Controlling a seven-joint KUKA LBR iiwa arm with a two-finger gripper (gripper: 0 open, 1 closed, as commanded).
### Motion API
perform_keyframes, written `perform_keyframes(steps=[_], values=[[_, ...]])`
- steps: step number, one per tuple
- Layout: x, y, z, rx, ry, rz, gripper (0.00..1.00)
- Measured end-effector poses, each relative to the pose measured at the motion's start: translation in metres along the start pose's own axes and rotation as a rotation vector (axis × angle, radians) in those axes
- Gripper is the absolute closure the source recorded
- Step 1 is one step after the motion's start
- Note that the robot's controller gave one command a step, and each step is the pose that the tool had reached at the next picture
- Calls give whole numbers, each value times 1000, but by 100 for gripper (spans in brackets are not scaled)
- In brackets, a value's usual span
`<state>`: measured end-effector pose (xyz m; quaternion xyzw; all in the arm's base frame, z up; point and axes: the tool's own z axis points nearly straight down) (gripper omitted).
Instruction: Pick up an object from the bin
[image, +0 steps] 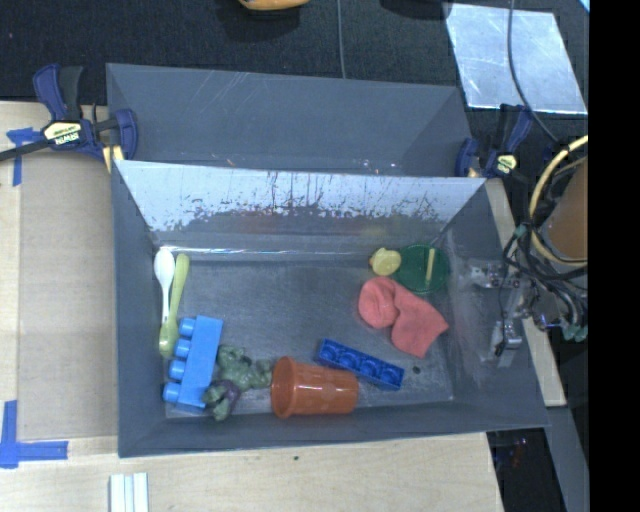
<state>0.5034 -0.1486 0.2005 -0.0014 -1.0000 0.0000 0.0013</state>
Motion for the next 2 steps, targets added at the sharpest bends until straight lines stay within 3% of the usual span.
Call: perform_keyframes(steps=[1, 2], values=[[-2, 1, -3, 1, -6, -3, 0], [8, 41, 81, 3, -12, -34, 0]])
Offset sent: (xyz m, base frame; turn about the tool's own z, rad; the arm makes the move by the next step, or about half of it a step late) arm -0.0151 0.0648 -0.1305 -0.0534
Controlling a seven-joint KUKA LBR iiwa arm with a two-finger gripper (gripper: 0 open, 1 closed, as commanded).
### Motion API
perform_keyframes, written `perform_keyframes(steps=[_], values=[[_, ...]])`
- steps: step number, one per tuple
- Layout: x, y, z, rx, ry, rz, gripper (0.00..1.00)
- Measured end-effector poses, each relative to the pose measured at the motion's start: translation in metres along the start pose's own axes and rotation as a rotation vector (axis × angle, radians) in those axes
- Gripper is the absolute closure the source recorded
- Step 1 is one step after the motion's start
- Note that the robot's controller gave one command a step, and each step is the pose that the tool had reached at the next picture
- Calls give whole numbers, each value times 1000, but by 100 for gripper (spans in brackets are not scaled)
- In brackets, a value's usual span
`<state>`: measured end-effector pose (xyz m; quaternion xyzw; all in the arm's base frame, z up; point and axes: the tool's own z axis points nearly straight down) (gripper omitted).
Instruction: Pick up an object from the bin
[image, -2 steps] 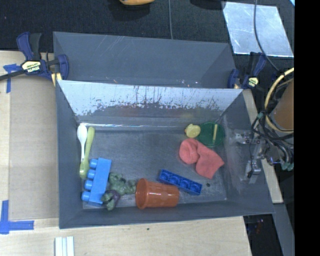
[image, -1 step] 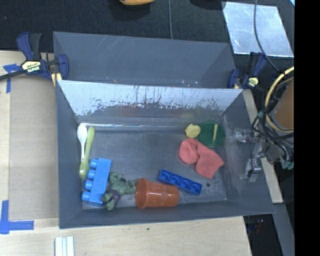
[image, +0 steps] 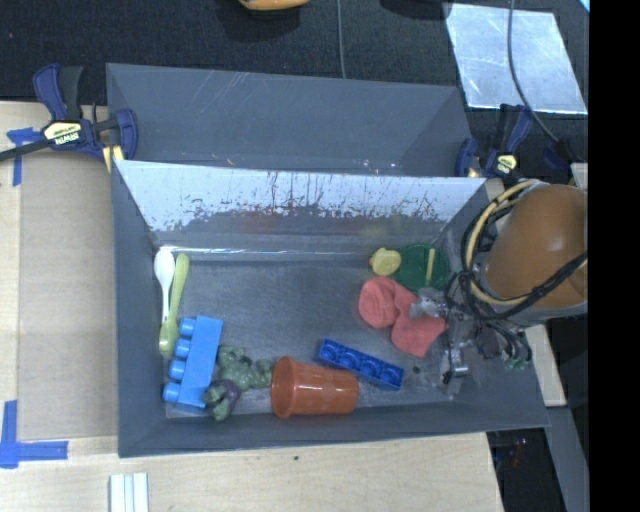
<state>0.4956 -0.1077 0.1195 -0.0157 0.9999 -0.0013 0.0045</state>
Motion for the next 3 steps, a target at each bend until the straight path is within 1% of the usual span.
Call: perform_keyframes(steps=[1, 2, 3], values=[[7, 81, 5, 2, -8, -4, 0], [9, 100, 19, 1, 10, 114, 0], [4, 116, 50, 4, -3, 134, 0]])
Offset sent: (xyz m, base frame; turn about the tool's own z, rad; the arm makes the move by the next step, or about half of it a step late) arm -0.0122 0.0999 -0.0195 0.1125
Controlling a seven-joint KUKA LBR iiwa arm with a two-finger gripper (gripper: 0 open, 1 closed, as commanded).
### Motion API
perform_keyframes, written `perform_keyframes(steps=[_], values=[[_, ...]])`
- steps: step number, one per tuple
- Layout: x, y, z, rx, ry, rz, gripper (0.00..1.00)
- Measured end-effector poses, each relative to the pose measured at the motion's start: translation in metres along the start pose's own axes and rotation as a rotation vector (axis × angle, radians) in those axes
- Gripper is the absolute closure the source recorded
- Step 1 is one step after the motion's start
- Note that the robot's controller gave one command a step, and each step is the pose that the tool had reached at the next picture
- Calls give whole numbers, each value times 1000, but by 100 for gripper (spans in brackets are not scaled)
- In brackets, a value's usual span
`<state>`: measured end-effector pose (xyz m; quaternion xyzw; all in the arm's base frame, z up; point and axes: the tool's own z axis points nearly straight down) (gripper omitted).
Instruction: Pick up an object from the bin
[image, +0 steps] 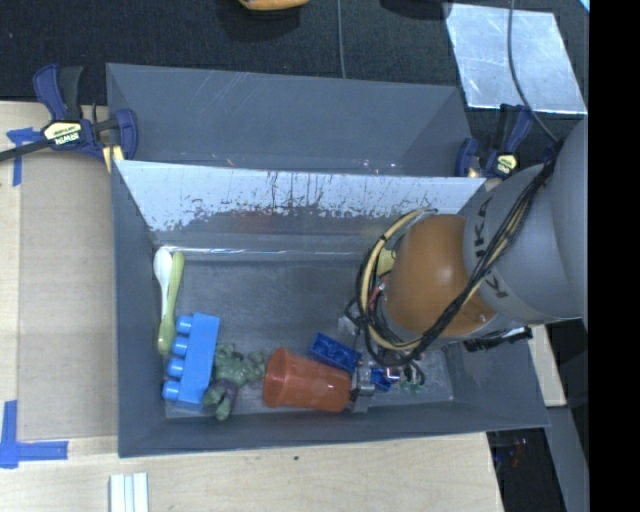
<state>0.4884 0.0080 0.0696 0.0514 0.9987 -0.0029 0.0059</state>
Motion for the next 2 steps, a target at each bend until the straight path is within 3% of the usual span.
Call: perform_keyframes(steps=[1, 2], values=[[-4, -5, -2, -1, -2, 88, 100], [-4, -5, -2, -1, -2, 104, 100]])
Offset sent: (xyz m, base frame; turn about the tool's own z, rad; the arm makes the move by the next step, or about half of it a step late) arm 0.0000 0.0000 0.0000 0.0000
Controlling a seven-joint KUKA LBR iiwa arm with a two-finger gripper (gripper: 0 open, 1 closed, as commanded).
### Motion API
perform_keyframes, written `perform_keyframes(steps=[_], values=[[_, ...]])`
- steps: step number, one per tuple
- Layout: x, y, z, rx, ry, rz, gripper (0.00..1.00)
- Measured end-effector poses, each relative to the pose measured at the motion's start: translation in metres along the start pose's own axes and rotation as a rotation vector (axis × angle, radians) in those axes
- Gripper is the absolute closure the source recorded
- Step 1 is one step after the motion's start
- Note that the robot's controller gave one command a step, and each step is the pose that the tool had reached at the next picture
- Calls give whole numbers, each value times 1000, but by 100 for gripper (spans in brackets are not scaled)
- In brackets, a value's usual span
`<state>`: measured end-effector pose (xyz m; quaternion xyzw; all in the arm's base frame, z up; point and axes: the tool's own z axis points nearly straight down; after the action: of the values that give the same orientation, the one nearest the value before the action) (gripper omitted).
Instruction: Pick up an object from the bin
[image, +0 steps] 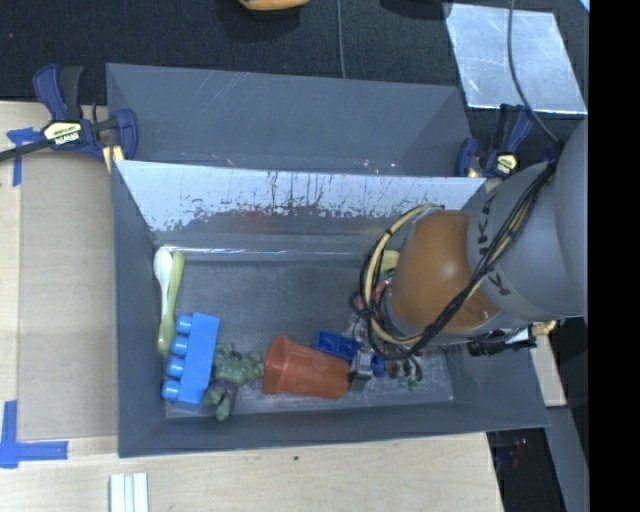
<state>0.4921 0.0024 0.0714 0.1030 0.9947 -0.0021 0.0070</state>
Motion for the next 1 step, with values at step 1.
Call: perform_keyframes(steps=[1], values=[[3, -1, -32, 2, 11, -1, 100]])
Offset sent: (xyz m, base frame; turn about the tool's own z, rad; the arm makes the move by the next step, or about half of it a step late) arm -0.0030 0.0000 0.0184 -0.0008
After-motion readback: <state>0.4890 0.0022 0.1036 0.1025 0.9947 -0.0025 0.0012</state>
